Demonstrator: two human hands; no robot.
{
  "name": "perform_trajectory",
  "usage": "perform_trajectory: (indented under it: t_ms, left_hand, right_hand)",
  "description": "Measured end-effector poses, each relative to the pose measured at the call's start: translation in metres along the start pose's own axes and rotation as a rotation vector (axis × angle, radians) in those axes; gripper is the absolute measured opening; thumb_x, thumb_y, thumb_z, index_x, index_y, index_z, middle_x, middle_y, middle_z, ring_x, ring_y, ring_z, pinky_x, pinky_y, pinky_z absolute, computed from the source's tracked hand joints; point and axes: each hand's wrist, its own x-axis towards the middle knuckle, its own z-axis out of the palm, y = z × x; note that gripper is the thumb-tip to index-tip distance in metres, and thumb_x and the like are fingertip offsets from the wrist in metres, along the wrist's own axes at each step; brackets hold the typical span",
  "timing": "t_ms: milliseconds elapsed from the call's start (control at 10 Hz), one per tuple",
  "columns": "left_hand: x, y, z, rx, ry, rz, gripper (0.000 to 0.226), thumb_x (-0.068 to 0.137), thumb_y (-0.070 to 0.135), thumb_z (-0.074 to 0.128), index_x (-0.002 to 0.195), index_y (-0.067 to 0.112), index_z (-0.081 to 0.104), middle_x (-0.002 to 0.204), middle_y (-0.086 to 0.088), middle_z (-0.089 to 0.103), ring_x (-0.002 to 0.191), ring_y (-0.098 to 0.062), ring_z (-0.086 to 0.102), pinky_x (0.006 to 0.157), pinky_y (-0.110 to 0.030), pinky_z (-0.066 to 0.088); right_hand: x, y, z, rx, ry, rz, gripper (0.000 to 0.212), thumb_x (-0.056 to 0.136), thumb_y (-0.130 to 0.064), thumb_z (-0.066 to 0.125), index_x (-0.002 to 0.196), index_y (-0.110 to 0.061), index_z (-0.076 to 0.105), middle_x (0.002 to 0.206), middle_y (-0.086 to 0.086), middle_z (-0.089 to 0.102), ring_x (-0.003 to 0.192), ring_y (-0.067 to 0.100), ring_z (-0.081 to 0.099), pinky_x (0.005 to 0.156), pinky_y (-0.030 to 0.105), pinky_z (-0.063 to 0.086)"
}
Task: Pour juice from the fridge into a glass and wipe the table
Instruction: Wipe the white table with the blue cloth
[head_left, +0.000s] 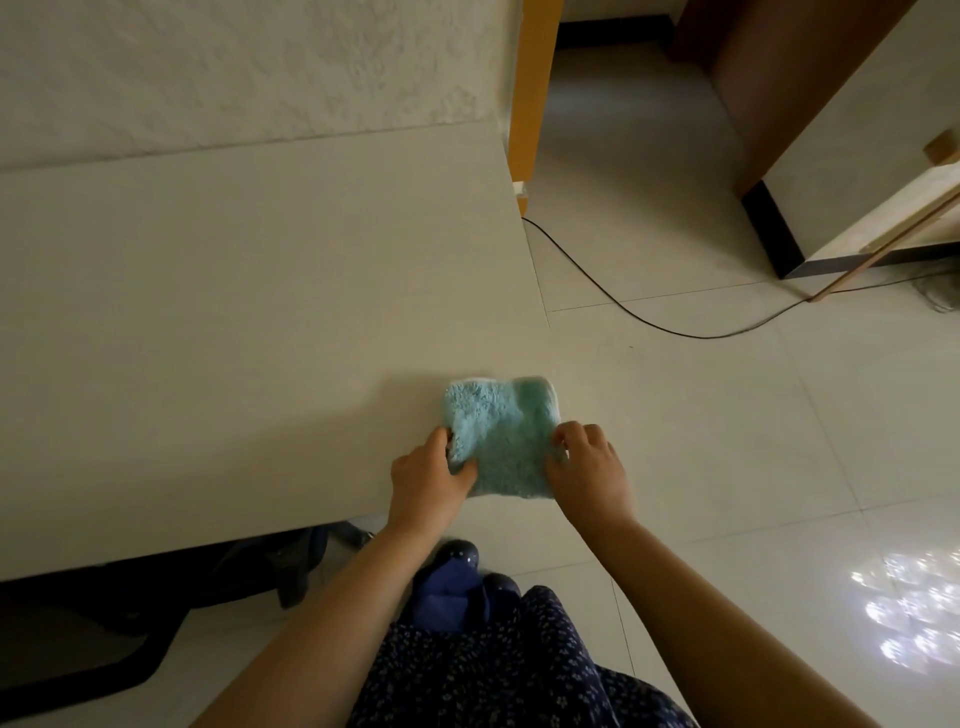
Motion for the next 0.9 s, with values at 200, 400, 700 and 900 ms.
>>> perform_trajectory:
  t_ms: [200, 400, 700, 900]
  left_hand:
    - [-0.010, -0.005, 0.008, 0.197, 0.134, 0.050, 0.074, 0.083, 0.035, 0.068, 0.143, 0.013, 0.030, 0.134, -0.009, 0.049, 0.124, -0.030, 0.046, 0.103, -0.044, 0.036]
    - [-0.010, -0.023, 0.015, 0.561, 0.020, 0.418, 0.063, 0.094, 0.051, 0.036, 0.150, 0.024, 0.023, 0.159, -0.004, 0.013, 0.146, -0.029, 0.007, 0.112, -0.062, 0.004]
    - [-0.002, -0.027, 0.020, 0.658, -0.047, 0.323, 0.066, 0.093, 0.059, 0.021, 0.151, 0.027, 0.017, 0.159, -0.003, 0.012, 0.146, -0.028, -0.001, 0.110, -0.059, -0.013]
    - [-0.019, -0.011, -0.011, 0.456, 0.177, 0.322, 0.054, 0.096, 0.046, 0.032, 0.137, 0.015, 0.046, 0.146, -0.009, 0.044, 0.140, -0.030, 0.031, 0.115, -0.058, 0.007]
  right_hand:
    - [-0.010, -0.011, 0.008, -0.292, 0.067, -0.283, 0.056, 0.086, -0.030, 0.057, 0.138, -0.017, 0.039, 0.146, 0.013, 0.036, 0.137, 0.033, 0.027, 0.108, 0.047, 0.022]
    - [-0.013, -0.009, 0.037, -0.425, -0.197, -0.279, 0.060, 0.090, -0.057, -0.002, 0.140, -0.033, -0.024, 0.153, 0.001, -0.022, 0.135, 0.019, -0.032, 0.111, 0.046, -0.016]
    - [0.004, -0.003, 0.037, -0.492, -0.225, -0.310, 0.061, 0.088, -0.061, -0.005, 0.139, -0.037, -0.027, 0.154, 0.000, -0.020, 0.138, 0.022, -0.027, 0.108, 0.052, -0.020]
    - [0.009, -0.035, 0.006, -0.286, -0.040, -0.344, 0.049, 0.094, -0.049, 0.027, 0.132, -0.023, 0.044, 0.139, 0.004, 0.044, 0.132, 0.022, 0.032, 0.110, 0.041, 0.013]
